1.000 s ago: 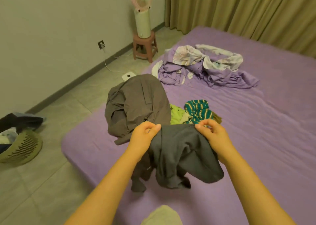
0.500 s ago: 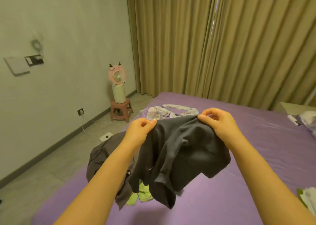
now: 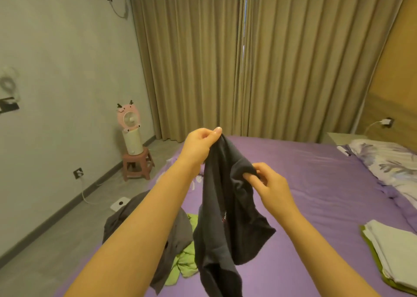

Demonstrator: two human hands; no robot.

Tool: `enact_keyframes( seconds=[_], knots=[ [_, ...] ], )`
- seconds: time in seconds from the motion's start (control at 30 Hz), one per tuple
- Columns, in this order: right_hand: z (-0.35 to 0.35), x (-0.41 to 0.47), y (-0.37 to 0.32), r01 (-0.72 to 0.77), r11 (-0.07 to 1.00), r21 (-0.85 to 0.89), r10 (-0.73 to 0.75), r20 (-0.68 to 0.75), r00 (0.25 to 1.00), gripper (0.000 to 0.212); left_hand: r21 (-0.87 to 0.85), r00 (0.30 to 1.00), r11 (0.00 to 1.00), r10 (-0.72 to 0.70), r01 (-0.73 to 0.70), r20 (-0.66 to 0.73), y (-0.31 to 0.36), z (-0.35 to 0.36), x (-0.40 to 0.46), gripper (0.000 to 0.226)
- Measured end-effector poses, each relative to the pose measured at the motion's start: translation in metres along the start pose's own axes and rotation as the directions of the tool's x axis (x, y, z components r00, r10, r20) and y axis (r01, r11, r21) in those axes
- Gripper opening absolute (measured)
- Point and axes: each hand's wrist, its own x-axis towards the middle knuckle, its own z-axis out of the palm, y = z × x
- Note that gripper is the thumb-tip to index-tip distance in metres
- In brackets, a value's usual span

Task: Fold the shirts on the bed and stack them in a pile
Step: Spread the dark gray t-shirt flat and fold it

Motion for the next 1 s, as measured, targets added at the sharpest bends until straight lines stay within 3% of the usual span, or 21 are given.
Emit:
enact_keyframes(
  seconds=[0.1, 0.17, 0.3, 0.43, 0.6, 0.7, 0.8, 0.83, 0.9, 0.93, 1.0],
  knots=[
    [-0.022, 0.004, -0.006, -0.061, 0.979, 0.196, 0.091, -0.148, 0.985, 0.014, 0.013, 1.0, 1.0, 0.012, -0.012, -0.017, -0.008, -0.02, 0.002, 0.028],
    [-0.037, 0.009, -0.012, -0.076, 0.971, 0.225, 0.122, -0.195, 0.973, 0.015, 0.068, 0.999, 0.997, 0.036, -0.036, -0.008, -0.016, -0.031, 0.002, 0.027],
    [-0.043, 0.019, -0.029, -0.05, 0.979, 0.2, 0.085, -0.172, 0.981, 0.016, 0.145, 0.998, 0.988, 0.055, -0.054, -0.004, -0.032, -0.035, -0.001, 0.024],
    [-0.034, 0.031, -0.044, -0.099, 0.948, 0.304, 0.141, -0.122, 0.982, 0.017, 0.095, 0.999, 0.995, 0.025, -0.029, 0.044, -0.041, -0.032, -0.012, 0.018],
    [-0.027, 0.044, -0.054, -0.108, 0.912, 0.396, 0.166, -0.116, 0.979, 0.018, -0.041, 0.966, 0.996, 0.083, -0.075, 0.245, -0.049, -0.016, -0.04, 0.024],
    [-0.025, 0.051, -0.057, -0.128, 0.902, 0.413, 0.2, -0.135, 0.97, 0.015, -0.007, 0.872, 0.998, 0.064, -0.069, 0.486, -0.055, -0.005, -0.058, 0.057],
    [-0.026, 0.056, -0.059, -0.157, 0.872, 0.464, 0.264, -0.174, 0.949, 0.018, 0.161, 0.775, 0.985, -0.05, -0.067, 0.63, -0.066, 0.007, -0.069, 0.085],
    [-0.028, 0.057, -0.059, -0.167, 0.861, 0.48, 0.292, -0.198, 0.936, 0.019, 0.239, 0.774, 0.965, -0.069, -0.108, 0.629, -0.068, 0.009, -0.07, 0.08],
    [-0.037, 0.058, -0.057, -0.19, 0.854, 0.485, 0.343, -0.25, 0.905, 0.02, 0.316, 0.838, 0.94, -0.067, -0.129, 0.542, -0.068, 0.005, -0.064, 0.044],
    [-0.043, 0.057, -0.054, -0.204, 0.855, 0.477, 0.367, -0.278, 0.888, 0.021, 0.294, 0.865, 0.952, -0.076, -0.085, 0.496, -0.065, 0.0, -0.059, 0.029],
    [-0.055, 0.054, -0.048, -0.233, 0.852, 0.469, 0.414, -0.331, 0.848, 0.022, 0.155, 0.878, 0.987, -0.103, 0.033, 0.467, -0.054, -0.014, -0.046, 0.021]
  ],
)
